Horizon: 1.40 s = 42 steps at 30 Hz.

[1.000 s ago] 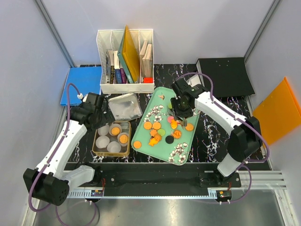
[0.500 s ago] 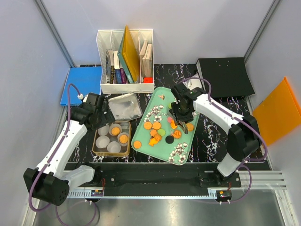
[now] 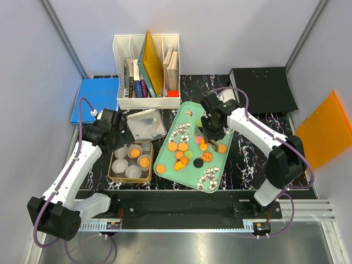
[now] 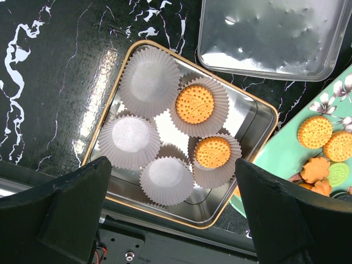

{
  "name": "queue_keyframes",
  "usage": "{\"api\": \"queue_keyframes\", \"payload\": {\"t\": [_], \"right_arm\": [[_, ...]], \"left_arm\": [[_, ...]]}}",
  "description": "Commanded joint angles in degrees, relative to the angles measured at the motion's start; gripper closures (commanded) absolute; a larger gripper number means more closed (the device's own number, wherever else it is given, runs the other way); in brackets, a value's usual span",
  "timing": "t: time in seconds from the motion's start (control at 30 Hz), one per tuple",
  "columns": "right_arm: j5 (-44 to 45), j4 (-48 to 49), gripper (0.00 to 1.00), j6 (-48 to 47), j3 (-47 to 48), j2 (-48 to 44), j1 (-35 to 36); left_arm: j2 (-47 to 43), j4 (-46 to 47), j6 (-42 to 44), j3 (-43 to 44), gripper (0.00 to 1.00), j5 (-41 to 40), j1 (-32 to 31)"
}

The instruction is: Pack the cookies

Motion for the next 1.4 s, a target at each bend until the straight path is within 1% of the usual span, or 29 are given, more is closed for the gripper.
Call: {"api": "queue_keyframes", "payload": {"t": [0.0,0.07,0.2,0.3,0.33,0.43,0.57,0.83,0.93,1.37], "right_arm": [[-1.12,-1.52,0.75,-0.08,7.76,-5.09,2.09],[-2.71,-2.84,0.76,-0.78,11.18,-5.35,3.93],[-2.97,-4.77,0.77,-2.01,17.08,-4.04,13.41],[-4.29,-5.65,0.77,-1.93,20.95,-2.11,17.73],[-5.07,-5.65,0.77,-1.84,21.74,-1.58,20.18],[-6.30,-5.57,0.78,-1.93,24.29,0.88,24.05],[-8.15,-5.04,0.78,-2.63,26.05,3.61,27.57],[-11.14,-4.25,0.78,-4.39,25.88,7.39,31.80],[-11.58,-4.07,0.77,-4.56,27.19,8.62,33.47],[-13.08,-5.13,0.76,-5.79,30.71,13.01,35.76]], "left_arm": [[-1.71,0.62,-0.42,1.83,0.01,-1.29,-0.07],[-1.53,0.27,-0.50,2.89,0.01,-1.91,0.01],[-0.83,-0.61,-1.29,4.12,0.01,-2.71,1.42],[-0.39,-1.13,-2.17,4.47,0.01,-1.39,4.14],[-0.30,-1.31,-2.44,4.47,0.01,-1.13,5.54],[-0.47,-2.01,-3.32,4.47,0.01,-0.16,8.00],[-1.79,-3.33,-4.11,4.30,0.01,-0.33,9.50],[-4.60,-3.95,-3.93,2.02,0.01,-0.42,9.94],[-5.04,-3.95,-3.76,1.49,0.01,-0.33,10.12],[-5.13,-3.16,-3.23,-0.09,0.01,0.72,10.03]]}}
